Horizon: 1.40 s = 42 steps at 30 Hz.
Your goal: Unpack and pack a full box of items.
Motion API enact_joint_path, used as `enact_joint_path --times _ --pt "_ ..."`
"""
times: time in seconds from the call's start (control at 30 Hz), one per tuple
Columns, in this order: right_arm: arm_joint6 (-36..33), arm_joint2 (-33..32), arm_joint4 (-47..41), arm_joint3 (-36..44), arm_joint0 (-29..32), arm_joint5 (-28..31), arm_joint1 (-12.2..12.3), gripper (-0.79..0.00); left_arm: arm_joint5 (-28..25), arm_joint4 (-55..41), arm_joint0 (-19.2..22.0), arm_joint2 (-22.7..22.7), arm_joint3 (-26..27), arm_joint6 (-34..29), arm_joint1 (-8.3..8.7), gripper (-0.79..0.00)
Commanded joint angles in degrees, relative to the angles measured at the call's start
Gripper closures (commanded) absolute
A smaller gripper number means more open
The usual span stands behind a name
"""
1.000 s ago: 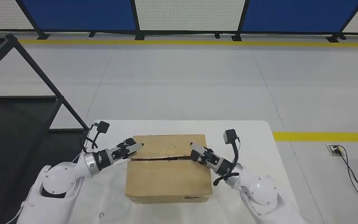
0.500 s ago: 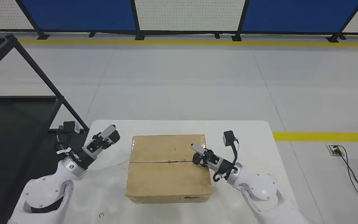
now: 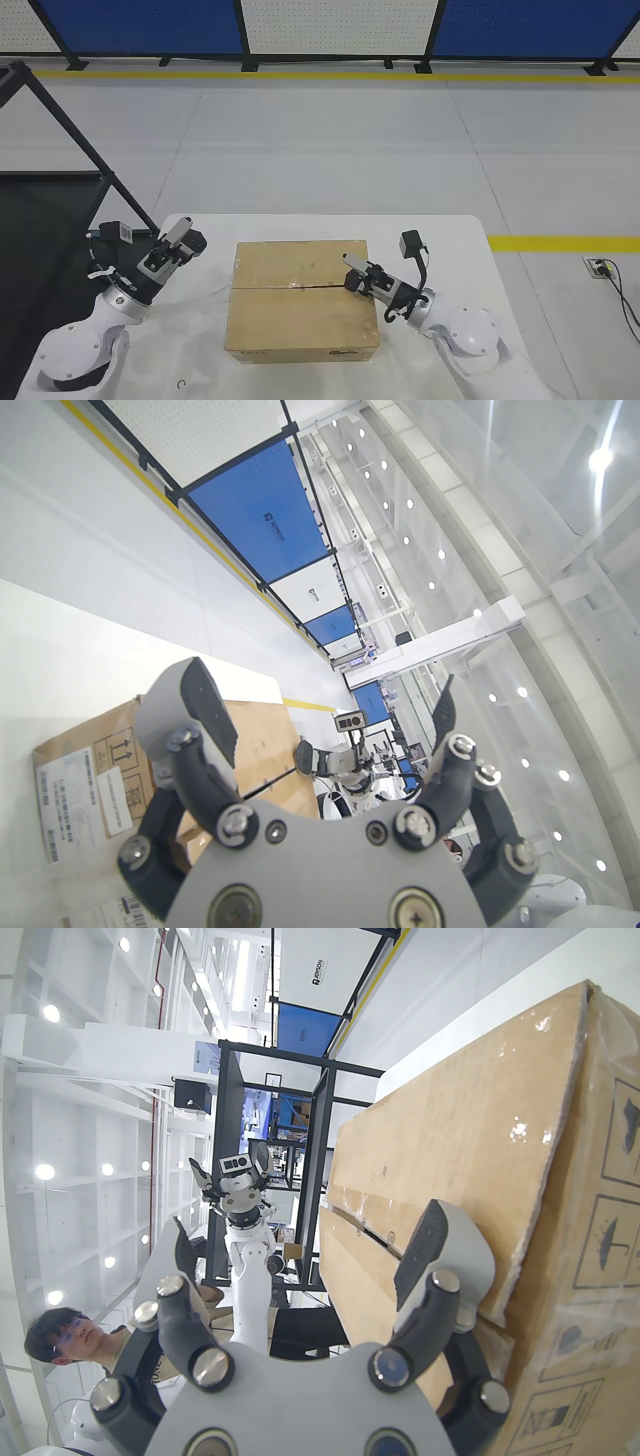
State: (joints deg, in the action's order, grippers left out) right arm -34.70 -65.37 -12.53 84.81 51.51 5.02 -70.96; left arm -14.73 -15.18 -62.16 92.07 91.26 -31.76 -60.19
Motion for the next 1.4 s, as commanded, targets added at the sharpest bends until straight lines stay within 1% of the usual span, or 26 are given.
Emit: enact_joint_path --times 0.0,0.07,0.13,0.17,0.2,0.27,0.3,0.37,0.47,0.57,0.63,0.73,1.03,1.13,1.2,1.33,1.37 --pt "0.0 0.0 0.0 0.0 0.0 0.0 0.0 -0.785 1.8 1.7 -1.3 0.0 0.7 6.0 -0.21 -0.785" --pt "0.0 0.0 0.0 0.0 0.0 0.0 0.0 -0.785 2.7 3.7 -3.9 0.9 2.6 11.5 -0.36 -0.785" --pt "0.0 0.0 0.0 0.0 0.0 0.0 0.0 -0.785 3.5 3.2 -7.3 1.8 5.4 17.4 -0.69 -0.785" --pt "0.0 0.0 0.0 0.0 0.0 0.0 0.0 -0.785 3.3 2.4 -9.4 2.5 7.3 19.3 -0.81 -0.785" --pt "0.0 0.0 0.0 0.0 0.0 0.0 0.0 -0.785 3.3 1.7 -11.8 3.4 9.3 21.7 -0.95 -0.785" --pt "0.0 0.0 0.0 0.0 0.0 0.0 0.0 -0.785 2.9 -0.1 -16.3 4.9 13.5 23.7 -1.15 -0.785" --pt "0.0 0.0 0.0 0.0 0.0 0.0 0.0 -0.785 3.1 -1.3 -20.0 6.6 16.3 25.3 -1.29 -0.785" --pt "0.0 0.0 0.0 0.0 0.0 0.0 0.0 -0.785 3.8 -4.1 -25.3 8.4 20.1 26.2 -1.54 -0.785" --pt "0.0 0.0 0.0 0.0 0.0 0.0 0.0 -0.785 5.5 -6.5 -31.7 10.7 23.5 27.3 -1.86 -0.785" --pt "0.0 0.0 0.0 0.0 0.0 0.0 0.0 -0.785 8.2 -7.5 -36.5 11.2 25.3 27.9 -2.21 -0.785" --pt "0.0 0.0 0.0 0.0 0.0 0.0 0.0 -0.785 10.5 -8.4 -38.6 10.6 25.3 26.5 -2.34 -0.785" --pt "0.0 0.0 0.0 0.0 0.0 0.0 0.0 -0.785 15.6 -6.1 -39.0 9.1 23.8 22.8 -2.19 -0.785" --pt "0.0 0.0 0.0 0.0 0.0 0.0 0.0 -0.785 15.8 -6.2 -38.9 9.0 23.6 22.8 -2.2 -0.785" --pt "0.0 0.0 0.0 0.0 0.0 0.0 0.0 -0.785 18.8 -7.1 -35.7 7.4 20.4 22.1 -2.28 -0.785" --pt "0.0 0.0 0.0 0.0 0.0 0.0 0.0 -0.785 22.3 -8.9 -32.2 5.4 17.1 22.6 -2.48 -0.785" --pt "0.0 0.0 0.0 0.0 0.0 0.0 0.0 -0.785 24.4 -10.9 -26.6 2.1 11.1 23.2 -2.91 -0.785" --pt "0.0 0.0 0.0 0.0 0.0 0.0 0.0 -0.785 24.4 -11.4 -24.5 1.0 8.7 23.4 -3.09 -0.785"
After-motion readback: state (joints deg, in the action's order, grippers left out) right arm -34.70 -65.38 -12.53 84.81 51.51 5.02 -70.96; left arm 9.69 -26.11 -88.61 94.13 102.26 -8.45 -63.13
